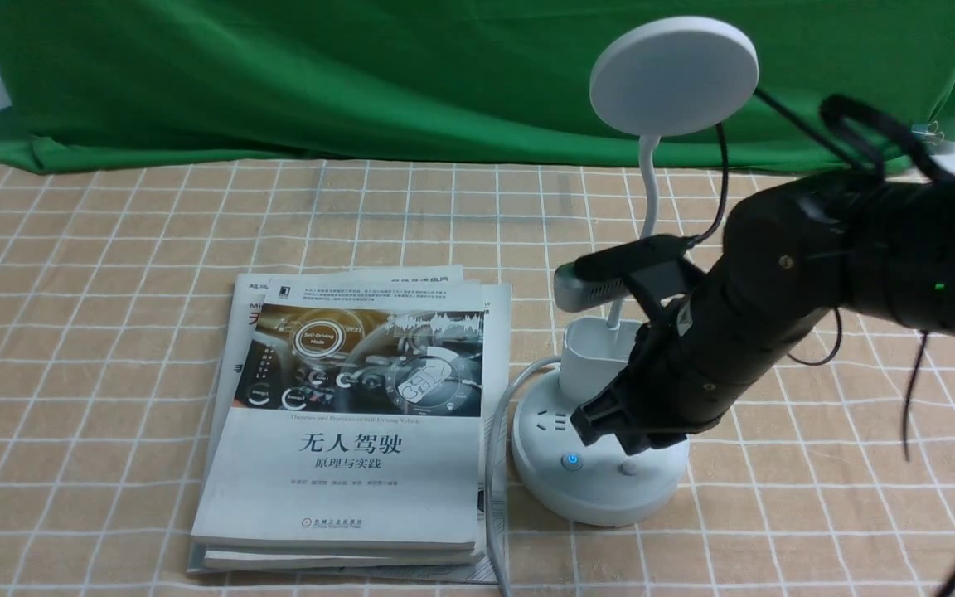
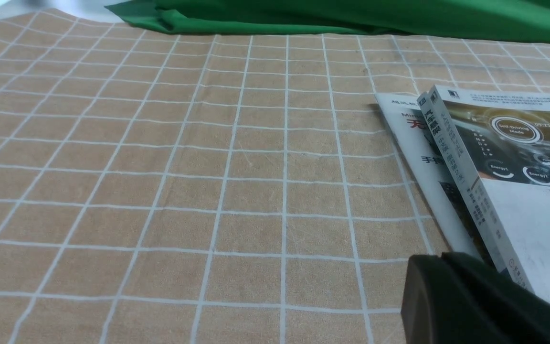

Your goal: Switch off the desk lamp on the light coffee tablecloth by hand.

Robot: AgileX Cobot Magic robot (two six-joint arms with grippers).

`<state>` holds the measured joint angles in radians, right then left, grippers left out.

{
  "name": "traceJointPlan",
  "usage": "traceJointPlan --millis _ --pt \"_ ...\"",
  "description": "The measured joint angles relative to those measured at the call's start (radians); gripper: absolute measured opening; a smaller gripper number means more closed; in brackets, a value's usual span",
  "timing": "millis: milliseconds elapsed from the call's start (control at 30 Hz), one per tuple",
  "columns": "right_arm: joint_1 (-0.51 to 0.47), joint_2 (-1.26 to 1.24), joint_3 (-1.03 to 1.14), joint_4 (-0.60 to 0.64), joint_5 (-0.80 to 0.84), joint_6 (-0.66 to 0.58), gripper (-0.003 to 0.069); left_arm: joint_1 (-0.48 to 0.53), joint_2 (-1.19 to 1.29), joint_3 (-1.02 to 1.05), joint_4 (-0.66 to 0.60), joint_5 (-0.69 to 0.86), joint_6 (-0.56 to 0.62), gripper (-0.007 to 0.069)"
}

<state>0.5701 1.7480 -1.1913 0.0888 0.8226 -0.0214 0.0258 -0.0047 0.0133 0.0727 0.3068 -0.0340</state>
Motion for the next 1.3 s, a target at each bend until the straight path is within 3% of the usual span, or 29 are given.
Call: traceJointPlan --millis 200,533,1000,1133,1300 --pt "0.004 -0.146 0.127 0.0 -0.023 0.005 0.0047 0.0 0.0 0.0 0.0 0.0 0.0 0.0005" --pt "0.004 -0.614 0.42 0.0 -0.049 0.021 0.0052 0.0 0.0 0.0 0.0 0.0 0.0 0.0005" --pt "0.004 -0.957 0.451 -0.001 -0.117 0.05 0.0083 0.0 0.0 0.0 0.0 0.0 0.0 0.0005" --pt "0.003 -0.999 0.467 -0.021 -0.135 0.05 0.0057 0.0 0.0 0.0 0.0 0.0 0.0 0.0005" --pt "-0.075 -1.102 0.6 -0.035 -0.272 -0.005 0.0031 0.0 0.0 0.0 0.0 0.0 0.0 0.0005"
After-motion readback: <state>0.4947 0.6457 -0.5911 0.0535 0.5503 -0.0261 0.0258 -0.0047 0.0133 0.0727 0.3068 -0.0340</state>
